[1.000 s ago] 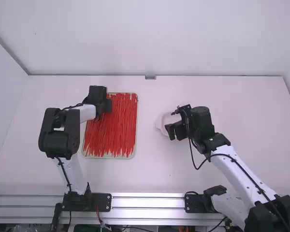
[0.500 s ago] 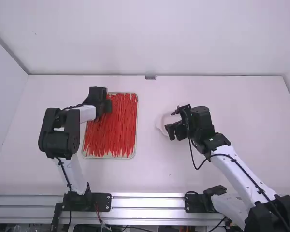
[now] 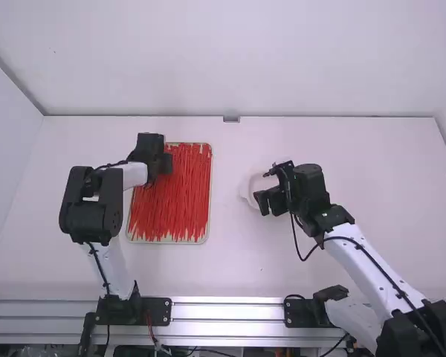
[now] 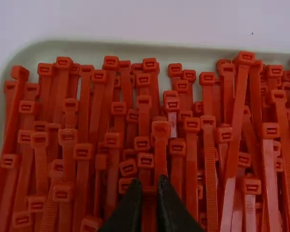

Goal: Fasten the cable tie

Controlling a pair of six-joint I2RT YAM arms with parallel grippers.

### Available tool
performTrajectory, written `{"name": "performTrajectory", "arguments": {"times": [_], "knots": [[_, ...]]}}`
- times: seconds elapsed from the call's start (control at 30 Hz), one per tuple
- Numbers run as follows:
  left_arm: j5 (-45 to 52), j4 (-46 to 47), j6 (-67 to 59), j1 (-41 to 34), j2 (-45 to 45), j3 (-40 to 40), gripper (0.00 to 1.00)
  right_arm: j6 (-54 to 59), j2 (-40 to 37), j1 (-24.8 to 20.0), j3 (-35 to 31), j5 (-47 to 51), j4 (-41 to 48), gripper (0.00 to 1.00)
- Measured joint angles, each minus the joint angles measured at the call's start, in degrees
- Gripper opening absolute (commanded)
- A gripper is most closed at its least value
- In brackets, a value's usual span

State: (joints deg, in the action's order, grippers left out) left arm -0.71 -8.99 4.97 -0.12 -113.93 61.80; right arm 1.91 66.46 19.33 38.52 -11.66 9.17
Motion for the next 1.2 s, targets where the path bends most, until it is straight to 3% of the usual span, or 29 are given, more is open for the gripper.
{"name": "performTrajectory", "arguments": {"times": [0.4,0.77,1.2], "knots": [[0.0,-1.4,0.5,0.0,0.0,0.0,0.04,0.0,0.0,0.0,0.0,0.0,0.0,0.99],[0.0,3.9,0.7,0.0,1.6,3.0,0.02,0.0,0.0,0.0,0.0,0.0,0.0,0.99],[1.0,10.0,0.7,0.0,23.8,4.0,0.02,0.0,0.0,-0.1,0.0,0.0,0.0,0.99]]}}
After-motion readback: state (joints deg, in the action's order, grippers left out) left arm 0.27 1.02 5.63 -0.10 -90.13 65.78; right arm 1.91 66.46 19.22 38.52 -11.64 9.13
